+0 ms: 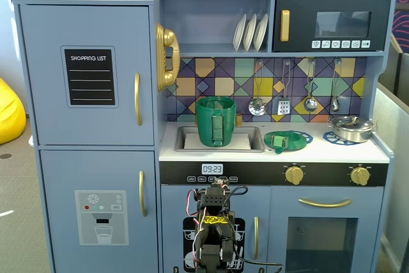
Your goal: Pick up the lid from the counter and put it on the green recipient
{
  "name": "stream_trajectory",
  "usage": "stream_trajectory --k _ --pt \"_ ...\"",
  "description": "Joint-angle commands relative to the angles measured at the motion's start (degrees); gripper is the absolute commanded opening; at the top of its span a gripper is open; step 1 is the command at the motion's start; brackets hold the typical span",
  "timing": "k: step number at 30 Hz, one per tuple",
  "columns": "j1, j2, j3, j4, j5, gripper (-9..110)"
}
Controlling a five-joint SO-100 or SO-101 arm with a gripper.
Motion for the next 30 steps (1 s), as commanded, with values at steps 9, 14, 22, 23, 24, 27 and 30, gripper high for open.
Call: stream_trajectory --k 9,14,22,23,24,27,30 --pt "4.39 -0.35 -0.18 10.55 0.09 0" --pt "5.71 -0.35 -0.18 8.35 1.49 0" --pt "22.59 -8.09 -11.78 -26.89 -4.66 0" --pt "24.43 -10.02 -14.24 -30.76 -5.45 2" --pt "26.02 -11.87 -16.79 -34.45 -4.22 7" --pt "30.23 -17.14 -23.64 -42.36 -1.32 27" --pt "33.22 -22.06 -27.60 -51.33 -2.11 41"
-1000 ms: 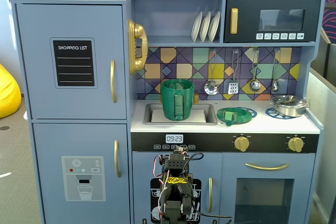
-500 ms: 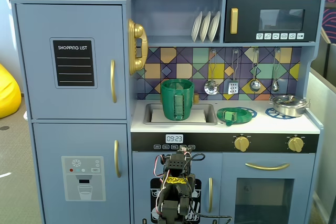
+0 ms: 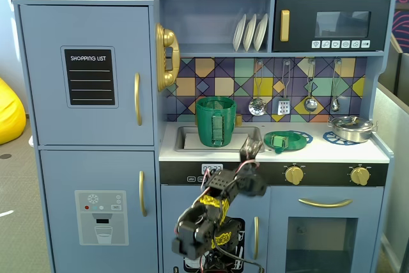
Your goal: Pick up the lid from the counter and put it on the green recipient
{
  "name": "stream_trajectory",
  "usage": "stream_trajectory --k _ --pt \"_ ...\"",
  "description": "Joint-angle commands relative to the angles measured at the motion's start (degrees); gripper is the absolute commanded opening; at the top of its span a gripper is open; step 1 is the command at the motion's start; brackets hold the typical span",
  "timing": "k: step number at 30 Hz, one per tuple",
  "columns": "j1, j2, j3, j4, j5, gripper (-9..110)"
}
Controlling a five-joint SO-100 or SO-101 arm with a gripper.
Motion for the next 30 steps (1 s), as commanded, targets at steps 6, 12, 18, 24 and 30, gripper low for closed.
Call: stream_trajectory --k 6,12,18,24,30 --pt "4.57 -14.59 -12.66 -25.66 -0.35 47" --pt "2.99 -23.47 -17.58 -30.15 -1.67 45" --pt "2.29 -34.01 -26.46 -33.66 -2.90 43" --pt "0.97 -41.40 -33.31 -35.33 -3.69 42" --pt "0.09 -47.11 -37.18 -35.86 -3.96 41"
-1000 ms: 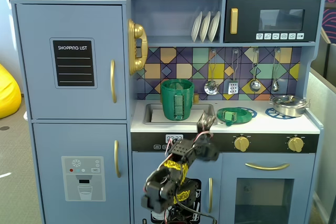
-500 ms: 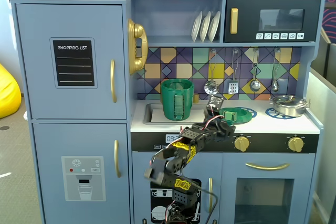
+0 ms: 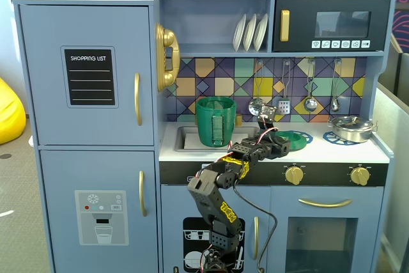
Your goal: Pick up the lid from the counter and put it on the green recipient
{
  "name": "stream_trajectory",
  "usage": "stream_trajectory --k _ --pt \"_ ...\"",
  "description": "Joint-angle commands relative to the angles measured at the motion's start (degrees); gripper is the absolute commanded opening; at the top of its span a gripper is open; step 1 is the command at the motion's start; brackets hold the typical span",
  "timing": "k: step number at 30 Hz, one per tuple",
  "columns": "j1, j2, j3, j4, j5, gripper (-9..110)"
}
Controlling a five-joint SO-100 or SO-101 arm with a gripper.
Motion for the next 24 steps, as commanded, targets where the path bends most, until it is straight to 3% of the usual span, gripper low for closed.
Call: stream_trajectory --k 1,8,10,12,24 --pt "-1.23 -3.34 -7.03 -2.29 -0.79 40" --pt "-1.41 -11.60 -15.21 -2.72 -0.18 38" --pt "-1.93 -12.57 -15.91 -2.55 -1.41 26" --pt "-2.37 -12.92 -16.17 -0.79 -3.96 0" --pt "-5.27 -11.60 -27.77 5.45 -0.62 0"
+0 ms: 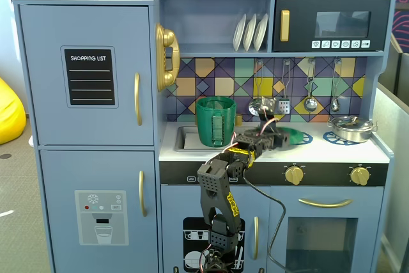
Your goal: Pick up the lid from the counter and put it on the green recipient
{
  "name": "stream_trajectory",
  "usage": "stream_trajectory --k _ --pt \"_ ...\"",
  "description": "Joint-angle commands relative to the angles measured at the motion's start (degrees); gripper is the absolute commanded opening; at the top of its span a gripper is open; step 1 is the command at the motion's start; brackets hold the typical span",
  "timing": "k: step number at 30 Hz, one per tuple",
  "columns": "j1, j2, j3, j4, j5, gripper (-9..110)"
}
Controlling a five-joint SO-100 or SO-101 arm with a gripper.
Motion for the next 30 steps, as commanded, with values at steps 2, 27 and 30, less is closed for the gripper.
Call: stream_trajectory --k 2,27,30 --pt "-2.81 2.72 -14.77 6.94 1.93 0" --pt "-23.91 5.27 -44.30 36.12 -0.44 0" --pt "-25.75 5.27 -43.77 36.56 -1.49 0"
